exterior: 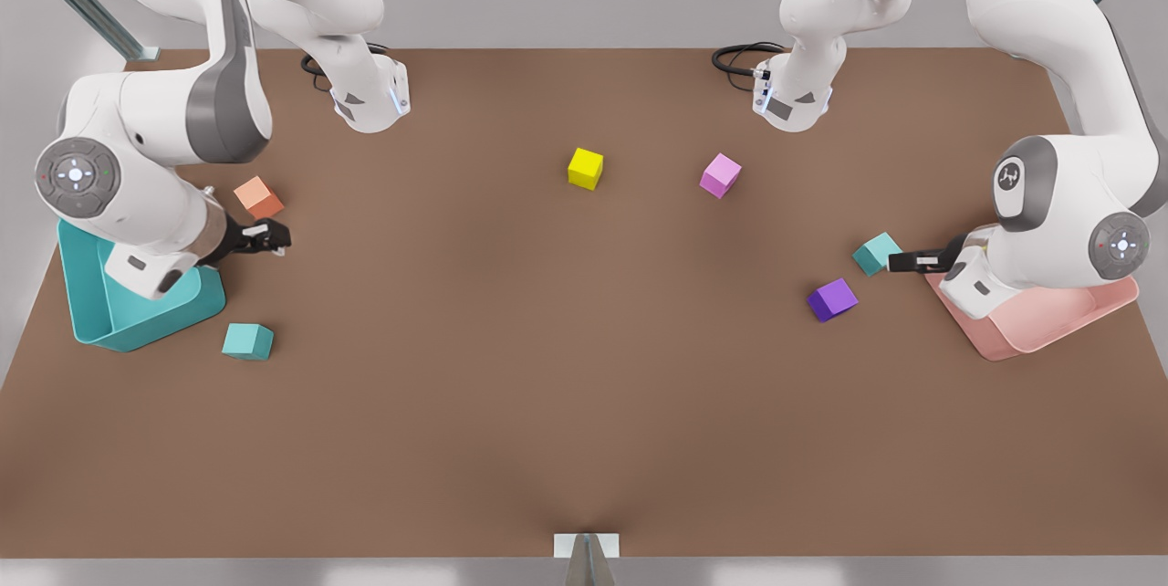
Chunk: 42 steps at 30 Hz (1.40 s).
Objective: Stack the two blue cubes on top of each other
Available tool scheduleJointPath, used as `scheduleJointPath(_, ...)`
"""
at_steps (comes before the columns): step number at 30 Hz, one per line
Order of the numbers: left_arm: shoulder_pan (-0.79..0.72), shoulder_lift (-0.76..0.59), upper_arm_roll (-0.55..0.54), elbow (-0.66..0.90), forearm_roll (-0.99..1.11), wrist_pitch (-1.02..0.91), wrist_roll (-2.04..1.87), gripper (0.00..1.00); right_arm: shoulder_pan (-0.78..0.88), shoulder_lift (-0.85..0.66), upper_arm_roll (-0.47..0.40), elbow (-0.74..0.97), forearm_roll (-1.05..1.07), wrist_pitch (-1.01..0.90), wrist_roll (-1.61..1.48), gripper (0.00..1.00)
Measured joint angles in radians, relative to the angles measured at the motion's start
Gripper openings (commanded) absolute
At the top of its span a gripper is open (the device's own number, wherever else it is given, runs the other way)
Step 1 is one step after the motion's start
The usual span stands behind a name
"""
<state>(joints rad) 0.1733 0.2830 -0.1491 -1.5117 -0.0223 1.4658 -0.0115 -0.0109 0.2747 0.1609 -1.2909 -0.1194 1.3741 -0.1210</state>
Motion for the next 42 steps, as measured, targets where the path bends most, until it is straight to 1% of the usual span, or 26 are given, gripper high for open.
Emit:
scheduleJointPath(2,0.0,0.0,-0.001,0.0,0.0,0.002,0.0,1.0,-0.002,0.024,0.0,0.02,-0.002,0.009,0.004,1.0)
scheduleJointPath(5,0.001,0.0,-0.001,0.0,0.0,0.004,-0.001,1.0,-0.009,0.191,0.002,0.085,-0.07,0.06,0.01,1.0)
scheduleJointPath(9,0.002,0.0,-0.001,-0.001,0.0,0.006,-0.001,1.0,-0.129,0.391,0.001,0.094,-0.11,0.209,0.015,1.0)
scheduleJointPath(13,0.0,0.0,-0.001,-0.001,0.0,0.006,-0.002,1.0,-0.247,0.45,0.006,0.079,-0.092,0.343,0.006,1.0)
scheduleJointPath(16,0.0,0.0,-0.001,-0.001,0.0,0.004,-0.002,1.0,-0.291,0.448,0.011,0.02,-0.062,0.429,-0.011,1.0)
scheduleJointPath(20,0.001,0.0,-0.001,-0.001,0.0,0.001,-0.003,1.0,-0.317,0.388,0.013,-0.157,-0.013,0.58,-0.038,1.0)
scheduleJointPath(22,0.0,0.0,-0.001,-0.001,0.0,0.0,-0.003,1.0,-0.319,0.367,0.013,-0.213,0.0,0.643,-0.051,1.0)
scheduleJointPath(27,0.001,0.0,-0.001,-0.001,0.0,-0.001,-0.004,1.0,-0.34,0.323,0.011,-0.308,0.013,0.743,-0.076,1.0)
scheduleJointPath(32,0.001,0.001,-0.001,-0.001,0.0,-0.001,-0.005,1.0,-0.379,0.242,0.011,-0.494,0.017,0.858,-0.094,1.0)
scheduleJointPath(38,0.0,0.001,-0.001,-0.001,0.0,-0.002,-0.005,1.0,-0.399,0.234,0.011,-0.594,0.021,0.967,-0.11,1.0)
scheduleJointPath(42,0.0,0.001,-0.001,-0.001,0.0,-0.002,-0.006,1.0,-0.406,0.24,0.011,-0.614,0.022,1.02,-0.118,1.0)
